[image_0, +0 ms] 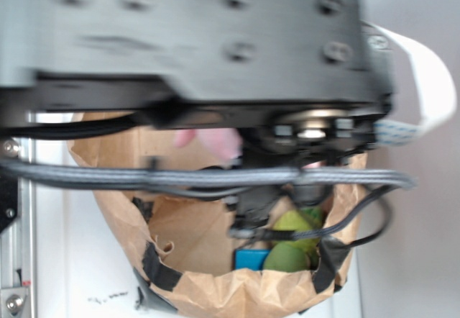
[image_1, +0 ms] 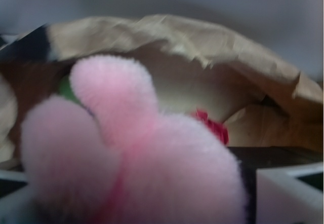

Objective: Grab the pink bunny.

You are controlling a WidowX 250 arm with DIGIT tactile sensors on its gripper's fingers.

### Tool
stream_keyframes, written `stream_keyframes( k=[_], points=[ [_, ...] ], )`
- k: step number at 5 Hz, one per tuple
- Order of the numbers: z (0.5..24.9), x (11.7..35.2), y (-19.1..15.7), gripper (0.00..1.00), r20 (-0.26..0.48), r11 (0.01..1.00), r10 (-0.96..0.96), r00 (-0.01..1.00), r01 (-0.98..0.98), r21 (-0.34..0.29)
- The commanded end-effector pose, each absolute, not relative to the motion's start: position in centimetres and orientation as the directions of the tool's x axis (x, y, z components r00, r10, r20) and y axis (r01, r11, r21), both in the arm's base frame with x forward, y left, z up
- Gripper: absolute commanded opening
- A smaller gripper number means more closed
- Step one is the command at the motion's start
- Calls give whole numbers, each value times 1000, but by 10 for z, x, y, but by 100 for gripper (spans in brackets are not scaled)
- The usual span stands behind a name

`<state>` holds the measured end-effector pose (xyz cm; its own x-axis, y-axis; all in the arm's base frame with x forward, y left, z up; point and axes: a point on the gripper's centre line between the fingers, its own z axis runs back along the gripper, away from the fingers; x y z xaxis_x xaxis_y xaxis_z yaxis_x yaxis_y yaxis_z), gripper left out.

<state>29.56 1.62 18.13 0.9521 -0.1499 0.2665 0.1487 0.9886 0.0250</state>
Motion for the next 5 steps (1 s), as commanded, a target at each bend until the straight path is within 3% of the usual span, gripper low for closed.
stream_keyframes(
  k=[1, 2, 5],
  points=[
    [213, 279, 28, 0, 326, 994, -91, 941, 106, -29],
    [214, 273, 32, 0, 316, 992, -79, 946, 104, -66],
    [203, 270, 42, 0, 375, 999, -30, 927, 44, -29]
  ],
)
